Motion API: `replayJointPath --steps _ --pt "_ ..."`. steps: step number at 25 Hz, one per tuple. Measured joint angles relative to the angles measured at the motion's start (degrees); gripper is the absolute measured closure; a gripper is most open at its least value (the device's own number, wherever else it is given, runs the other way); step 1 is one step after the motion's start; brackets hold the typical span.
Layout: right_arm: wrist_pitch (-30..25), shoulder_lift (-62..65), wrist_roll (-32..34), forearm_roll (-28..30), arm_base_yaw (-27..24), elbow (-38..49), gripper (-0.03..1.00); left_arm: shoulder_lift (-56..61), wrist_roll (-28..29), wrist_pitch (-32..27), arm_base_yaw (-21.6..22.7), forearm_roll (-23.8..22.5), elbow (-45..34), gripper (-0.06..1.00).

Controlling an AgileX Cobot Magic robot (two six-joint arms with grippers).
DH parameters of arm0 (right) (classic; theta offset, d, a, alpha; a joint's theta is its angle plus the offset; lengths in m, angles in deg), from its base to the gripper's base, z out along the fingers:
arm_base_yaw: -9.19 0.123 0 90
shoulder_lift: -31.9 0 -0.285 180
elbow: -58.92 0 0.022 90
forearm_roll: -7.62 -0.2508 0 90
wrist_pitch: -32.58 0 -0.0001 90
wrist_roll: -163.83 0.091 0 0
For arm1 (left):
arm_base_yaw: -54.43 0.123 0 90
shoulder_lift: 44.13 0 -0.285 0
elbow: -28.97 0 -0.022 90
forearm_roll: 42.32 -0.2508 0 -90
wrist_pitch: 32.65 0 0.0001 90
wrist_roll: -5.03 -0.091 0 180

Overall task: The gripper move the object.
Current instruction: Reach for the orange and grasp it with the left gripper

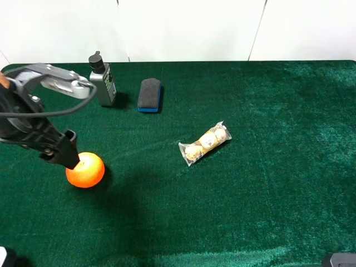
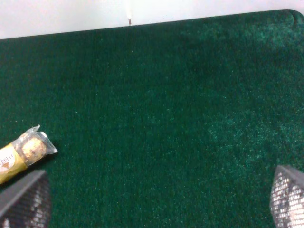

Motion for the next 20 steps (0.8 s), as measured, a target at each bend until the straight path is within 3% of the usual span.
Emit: replayJointPath --steps 8,20 --pt "0.0 0.0 0.0 0.0 0.0 0.0 0.28 -7.7 0.6 4.9 -2.8 -1.1 0.0 -0.05" --pt "0.0 0.0 0.0 0.0 0.0 0.0 0.28 -17.4 0.7 11.3 -2.8 -1.2 0.1 -0.05"
